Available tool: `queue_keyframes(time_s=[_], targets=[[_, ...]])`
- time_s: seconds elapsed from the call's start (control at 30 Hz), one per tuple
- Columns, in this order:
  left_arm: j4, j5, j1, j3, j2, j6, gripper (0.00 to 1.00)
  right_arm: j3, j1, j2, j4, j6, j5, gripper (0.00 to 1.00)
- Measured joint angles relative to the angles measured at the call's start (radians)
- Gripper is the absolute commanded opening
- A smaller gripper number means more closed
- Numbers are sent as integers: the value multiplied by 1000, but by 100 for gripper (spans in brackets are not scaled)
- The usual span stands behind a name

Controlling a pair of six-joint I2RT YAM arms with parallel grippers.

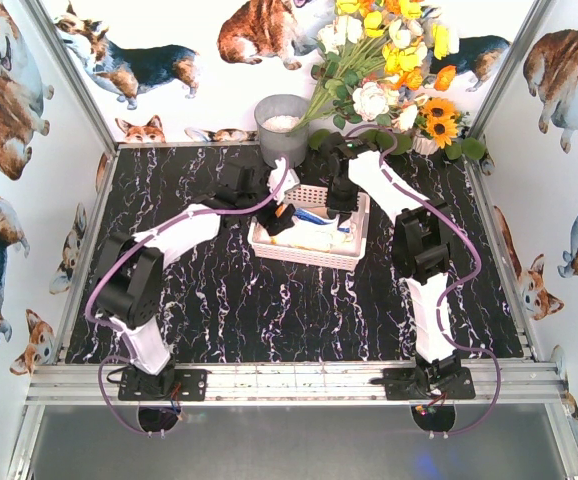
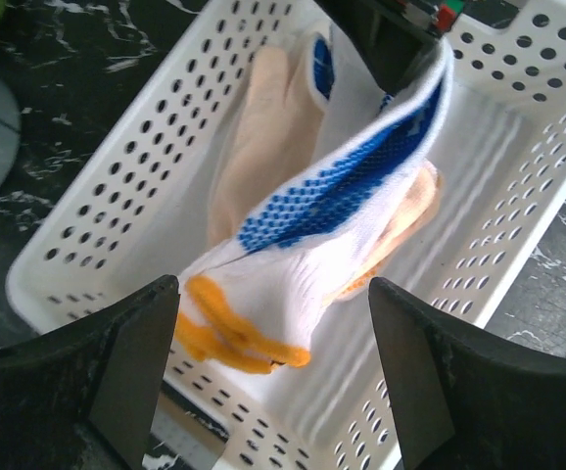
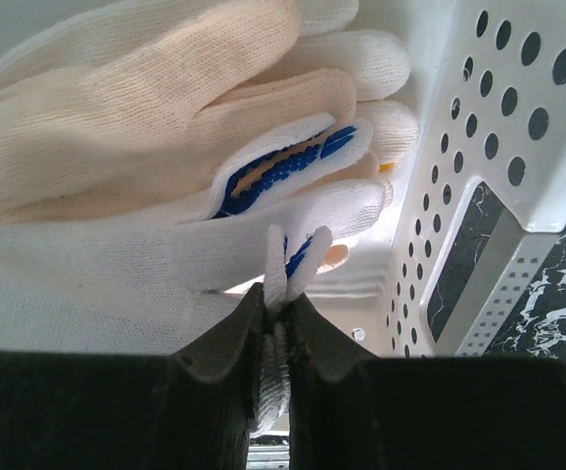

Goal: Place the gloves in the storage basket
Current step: Place the glove in the bin.

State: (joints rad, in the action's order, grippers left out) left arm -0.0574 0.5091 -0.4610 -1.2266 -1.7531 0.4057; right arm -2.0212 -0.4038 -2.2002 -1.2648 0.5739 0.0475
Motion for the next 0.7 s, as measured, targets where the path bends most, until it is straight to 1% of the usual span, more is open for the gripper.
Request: queue_keyframes(time_s=[0.1, 0.2, 0.23, 0.27, 0.33, 0.4, 0.5, 0.63, 0.7], targets=[[-16, 33, -9, -22, -41, 23, 73, -24, 0, 0, -14, 3, -5, 11], [-31, 46, -18, -45, -82, 42, 69, -42, 0, 0, -25, 5, -11, 11], [-37, 45, -19, -54, -96, 46, 66, -45, 0, 0, -30, 5, -13, 11], [-37, 44, -21, -63, -110, 50, 60, -48, 0, 0, -35, 5, -16, 11], [-37, 33, -22, -71, -130, 57, 42, -50, 0, 0, -46, 6, -23, 11], [-38, 23, -22, -71, -141, 58, 32, -50, 0, -1, -57, 7, -32, 11], [-37, 14, -22, -72, -146, 56, 23, -50, 0, -2, -81, 8, -48, 12], [-41, 6, -22, -97, -165, 55, 16, -51, 0, -3, -107, 9, -72, 14], [-45, 5, -22, -109, -179, 53, 14, -54, 0, -3, -121, 10, -89, 14]])
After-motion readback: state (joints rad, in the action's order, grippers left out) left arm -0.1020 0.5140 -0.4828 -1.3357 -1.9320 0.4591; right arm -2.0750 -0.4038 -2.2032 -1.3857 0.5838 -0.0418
